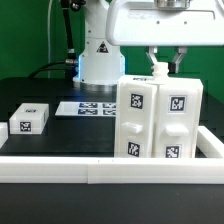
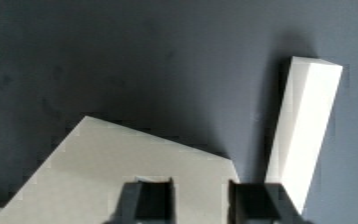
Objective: Assemble cabinet
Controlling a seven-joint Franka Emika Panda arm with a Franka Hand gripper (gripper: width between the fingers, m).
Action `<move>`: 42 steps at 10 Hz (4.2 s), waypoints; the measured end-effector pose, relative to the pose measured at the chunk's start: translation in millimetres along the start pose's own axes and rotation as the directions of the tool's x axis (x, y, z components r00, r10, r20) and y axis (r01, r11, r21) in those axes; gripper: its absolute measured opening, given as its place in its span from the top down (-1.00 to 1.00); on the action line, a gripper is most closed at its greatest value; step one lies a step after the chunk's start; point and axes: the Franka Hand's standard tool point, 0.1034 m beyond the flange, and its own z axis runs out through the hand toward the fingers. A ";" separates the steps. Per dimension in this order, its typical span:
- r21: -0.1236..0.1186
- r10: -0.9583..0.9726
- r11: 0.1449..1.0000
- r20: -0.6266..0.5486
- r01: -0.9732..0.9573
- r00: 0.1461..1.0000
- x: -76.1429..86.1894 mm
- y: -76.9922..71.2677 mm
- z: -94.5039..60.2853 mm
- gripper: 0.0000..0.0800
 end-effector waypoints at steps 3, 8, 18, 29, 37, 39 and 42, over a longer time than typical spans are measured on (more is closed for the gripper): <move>0.000 -0.016 1.000 -0.001 0.016 1.000 0.7 1.4 -0.4 0.53; 0.000 -0.016 1.000 -0.001 0.016 1.000 0.6 1.4 -0.4 -0.80; -0.014 0.020 1.000 0.023 -0.020 1.000 -75.5 62.5 32.0 -0.99; -0.027 -0.034 0.999 0.070 0.036 0.997 -134.9 211.1 57.5 -0.99; -0.039 -0.046 0.998 0.108 0.051 0.993 -153.6 230.7 92.3 -0.99; -0.045 -0.050 0.997 0.119 0.056 0.992 -158.7 230.5 105.2 -0.99; -0.051 -0.053 0.997 0.120 0.060 0.991 -161.0 230.5 112.2 -0.99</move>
Offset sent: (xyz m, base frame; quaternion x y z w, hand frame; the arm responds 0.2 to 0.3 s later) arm 0.0000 0.0000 0.0000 0.0000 0.0000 0.0000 1.0000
